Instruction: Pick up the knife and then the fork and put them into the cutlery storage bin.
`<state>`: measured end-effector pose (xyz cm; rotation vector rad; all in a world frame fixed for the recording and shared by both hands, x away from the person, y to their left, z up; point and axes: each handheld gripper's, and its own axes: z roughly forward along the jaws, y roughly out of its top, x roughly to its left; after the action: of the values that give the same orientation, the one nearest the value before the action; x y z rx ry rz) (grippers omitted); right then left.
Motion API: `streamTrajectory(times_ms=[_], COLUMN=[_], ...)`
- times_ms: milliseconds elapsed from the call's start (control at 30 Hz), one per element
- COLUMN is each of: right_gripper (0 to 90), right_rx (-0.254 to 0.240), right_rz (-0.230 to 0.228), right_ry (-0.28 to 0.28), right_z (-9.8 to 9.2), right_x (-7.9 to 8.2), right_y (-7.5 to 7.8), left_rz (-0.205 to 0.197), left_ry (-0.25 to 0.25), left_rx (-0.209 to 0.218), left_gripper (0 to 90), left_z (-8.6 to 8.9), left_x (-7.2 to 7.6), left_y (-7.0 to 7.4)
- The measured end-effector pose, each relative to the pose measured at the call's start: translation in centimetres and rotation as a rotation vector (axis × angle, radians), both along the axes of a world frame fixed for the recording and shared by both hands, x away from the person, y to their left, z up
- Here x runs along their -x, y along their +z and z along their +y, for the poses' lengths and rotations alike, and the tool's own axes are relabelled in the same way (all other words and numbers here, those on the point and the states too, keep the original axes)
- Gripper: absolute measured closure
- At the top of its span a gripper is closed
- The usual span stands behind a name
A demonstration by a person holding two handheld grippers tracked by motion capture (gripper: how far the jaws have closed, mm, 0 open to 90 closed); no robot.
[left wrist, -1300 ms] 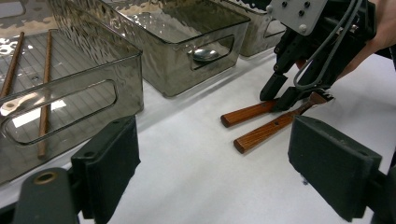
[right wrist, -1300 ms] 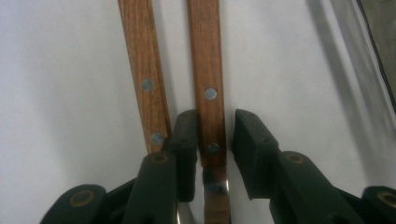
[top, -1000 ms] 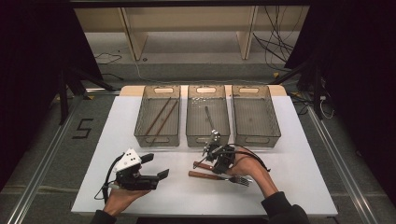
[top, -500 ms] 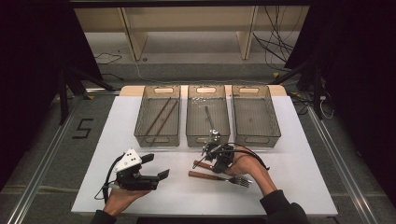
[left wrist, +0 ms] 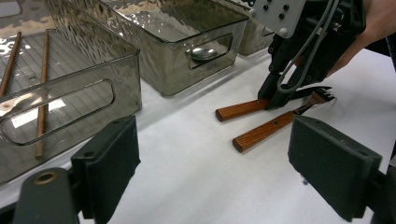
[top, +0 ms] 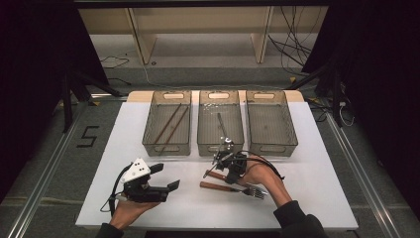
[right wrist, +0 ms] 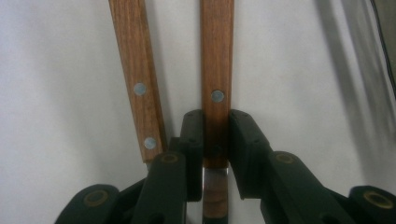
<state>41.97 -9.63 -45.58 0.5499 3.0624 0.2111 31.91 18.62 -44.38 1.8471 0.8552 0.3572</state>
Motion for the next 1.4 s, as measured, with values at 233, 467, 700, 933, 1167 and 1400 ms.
streamTrajectory(times_ms=[233,467,700,933,1167,1400], right_gripper=[77.2,77.4,77.5,77.5,77.5,77.5], right_rx=[0.005,-0.035,-0.094,-0.170,-0.251,-0.353], right_rz=[-0.010,-0.016,-0.047,-0.073,-0.089,-0.129], right_ry=[0.004,-0.008,-0.015,-0.035,-0.074,-0.106], right_z=[0.1,-0.3,-0.8,-1.7,-2.6,-3.5], right_x=[0.2,-0.1,-0.1,-0.3,-0.3,-0.4], right_y=[0.0,0.4,1.3,2.2,3.8,6.0], left_rz=[-0.001,-0.001,0.000,-0.002,-0.002,-0.003], left_ry=[0.001,0.003,0.003,0.004,0.004,0.003], left_rx=[0.001,0.001,0.000,0.001,0.001,-0.001], left_gripper=[16.1,16.1,16.1,16.1,16.1,16.1], left_z=[0.0,0.0,0.0,0.0,0.0,0.1], left_x=[0.0,0.0,0.0,0.0,0.0,0.0], left_y=[0.0,0.0,0.0,0.0,0.0,0.0])
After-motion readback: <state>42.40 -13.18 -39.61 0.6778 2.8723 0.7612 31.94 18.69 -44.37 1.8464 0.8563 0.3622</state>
